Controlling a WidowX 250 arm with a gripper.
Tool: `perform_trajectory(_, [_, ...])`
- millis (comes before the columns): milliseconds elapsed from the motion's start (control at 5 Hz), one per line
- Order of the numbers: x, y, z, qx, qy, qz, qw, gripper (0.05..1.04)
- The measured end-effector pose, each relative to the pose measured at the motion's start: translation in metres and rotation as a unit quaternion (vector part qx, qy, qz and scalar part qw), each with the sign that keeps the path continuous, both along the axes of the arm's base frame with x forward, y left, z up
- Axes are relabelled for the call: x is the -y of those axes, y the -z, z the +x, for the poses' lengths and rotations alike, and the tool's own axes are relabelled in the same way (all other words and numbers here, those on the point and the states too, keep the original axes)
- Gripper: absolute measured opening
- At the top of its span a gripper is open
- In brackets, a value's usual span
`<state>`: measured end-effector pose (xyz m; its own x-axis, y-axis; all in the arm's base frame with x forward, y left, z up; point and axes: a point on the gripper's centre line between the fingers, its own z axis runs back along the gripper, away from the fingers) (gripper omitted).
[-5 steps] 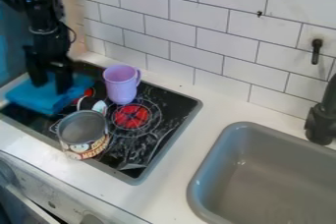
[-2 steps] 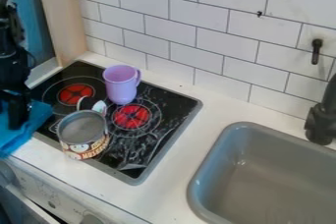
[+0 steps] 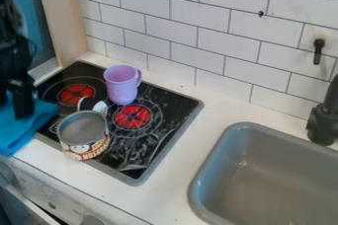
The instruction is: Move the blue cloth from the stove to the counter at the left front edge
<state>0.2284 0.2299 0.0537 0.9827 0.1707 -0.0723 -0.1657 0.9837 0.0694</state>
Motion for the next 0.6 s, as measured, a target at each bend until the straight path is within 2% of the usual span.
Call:
perform_trajectory(200, [0.004,-0.037,0.008,0.051,0.014,0.022,0.9983,1.0])
perform_trajectory(400, [0.018,-0.063,0.013,0.066,0.049,0.035,0.996,1.0])
perform_trajectory(600, [0.034,-0.07,0.004,0.026,0.081,0.03,0.9959,1.0])
